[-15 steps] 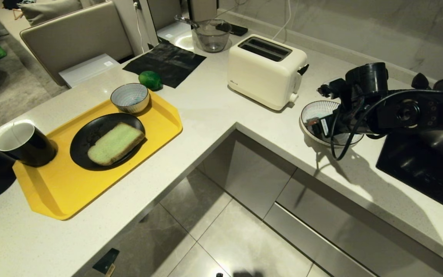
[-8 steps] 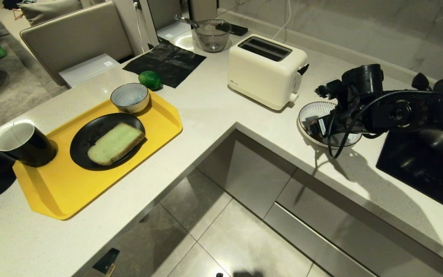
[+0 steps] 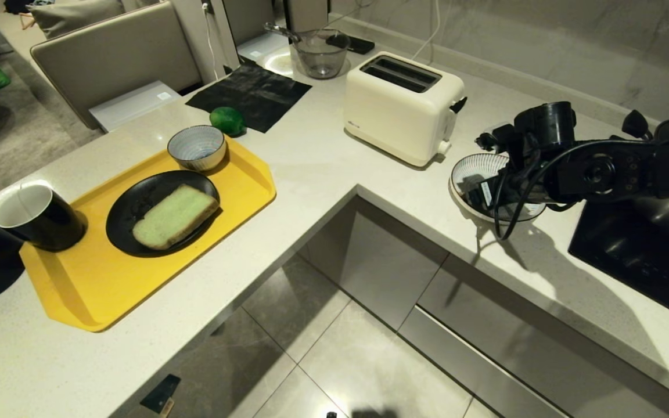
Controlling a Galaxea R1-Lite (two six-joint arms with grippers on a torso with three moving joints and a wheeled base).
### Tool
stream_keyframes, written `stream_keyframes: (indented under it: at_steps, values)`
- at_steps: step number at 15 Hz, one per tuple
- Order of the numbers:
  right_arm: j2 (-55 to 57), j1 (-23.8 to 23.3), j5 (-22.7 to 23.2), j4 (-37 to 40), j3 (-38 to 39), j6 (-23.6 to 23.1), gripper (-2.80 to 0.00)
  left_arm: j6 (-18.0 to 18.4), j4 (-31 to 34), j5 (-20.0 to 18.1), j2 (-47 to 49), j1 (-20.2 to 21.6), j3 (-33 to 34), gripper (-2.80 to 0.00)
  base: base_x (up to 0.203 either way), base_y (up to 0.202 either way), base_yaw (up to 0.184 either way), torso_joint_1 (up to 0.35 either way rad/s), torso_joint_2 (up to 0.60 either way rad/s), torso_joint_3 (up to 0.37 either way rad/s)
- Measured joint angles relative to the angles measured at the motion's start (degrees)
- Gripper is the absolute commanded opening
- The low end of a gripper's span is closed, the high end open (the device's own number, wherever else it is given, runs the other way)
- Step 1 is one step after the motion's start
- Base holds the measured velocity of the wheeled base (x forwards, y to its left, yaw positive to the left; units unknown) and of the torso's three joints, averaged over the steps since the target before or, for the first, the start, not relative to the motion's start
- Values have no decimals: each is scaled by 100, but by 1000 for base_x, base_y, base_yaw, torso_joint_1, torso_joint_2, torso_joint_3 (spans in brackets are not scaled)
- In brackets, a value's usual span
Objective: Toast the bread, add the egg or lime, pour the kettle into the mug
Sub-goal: Pick up the egg
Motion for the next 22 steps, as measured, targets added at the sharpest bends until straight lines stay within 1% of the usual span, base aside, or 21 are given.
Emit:
stream_keyframes:
  at_steps: [21, 22]
  values:
    - [-71, -135, -22, -7, 178, 34, 0, 2, 2, 0, 0, 2, 0, -280, 0, 0, 0, 0, 0, 0]
    - [-71, -136, -22, -7, 180, 30, -280, 2, 2, 0, 0, 5, 0, -280, 0, 0, 0, 0, 0, 0]
